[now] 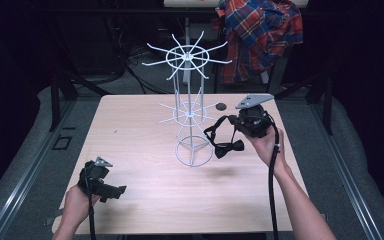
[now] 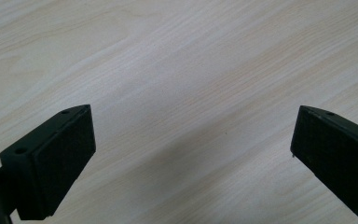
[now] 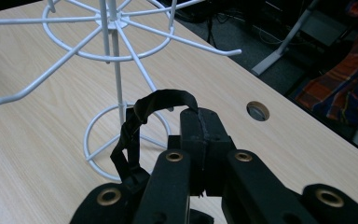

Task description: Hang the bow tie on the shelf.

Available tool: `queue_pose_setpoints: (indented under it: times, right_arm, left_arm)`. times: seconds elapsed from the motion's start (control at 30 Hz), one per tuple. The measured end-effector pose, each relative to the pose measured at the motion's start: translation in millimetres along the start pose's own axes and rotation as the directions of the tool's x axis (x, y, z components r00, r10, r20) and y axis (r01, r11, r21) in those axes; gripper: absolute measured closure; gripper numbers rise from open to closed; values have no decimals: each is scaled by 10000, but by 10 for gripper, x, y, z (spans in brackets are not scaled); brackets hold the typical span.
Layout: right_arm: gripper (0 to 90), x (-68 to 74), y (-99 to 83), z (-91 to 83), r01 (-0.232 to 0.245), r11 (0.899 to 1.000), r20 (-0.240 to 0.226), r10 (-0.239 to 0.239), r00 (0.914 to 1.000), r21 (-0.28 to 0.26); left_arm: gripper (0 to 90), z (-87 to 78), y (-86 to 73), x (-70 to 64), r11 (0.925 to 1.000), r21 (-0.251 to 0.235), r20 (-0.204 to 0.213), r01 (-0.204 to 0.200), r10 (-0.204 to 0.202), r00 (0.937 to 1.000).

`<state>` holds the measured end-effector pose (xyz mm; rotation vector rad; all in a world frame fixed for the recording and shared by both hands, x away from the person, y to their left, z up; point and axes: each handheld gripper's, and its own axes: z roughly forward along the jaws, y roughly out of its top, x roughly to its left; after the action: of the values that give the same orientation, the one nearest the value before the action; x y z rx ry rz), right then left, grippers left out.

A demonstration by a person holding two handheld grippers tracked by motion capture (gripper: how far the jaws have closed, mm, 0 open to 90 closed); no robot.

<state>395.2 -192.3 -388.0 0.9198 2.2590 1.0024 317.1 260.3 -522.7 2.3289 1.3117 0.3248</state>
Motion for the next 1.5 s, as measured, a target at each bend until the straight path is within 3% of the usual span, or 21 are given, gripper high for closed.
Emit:
queue_pose_setpoints:
  times: [0.6,1.5]
  right_arm:
    - [900,-46,-77,136,-340,9993,-416,345,9985,125]
    - [900,86,-71,253,-35,9996,-465,48,9989,283]
  left_arm:
    - [0,2,-3,1,10000,16,26,6,-6,10000]
    - [0,-22,-36,19,10000,13,-34,82,-82,10000]
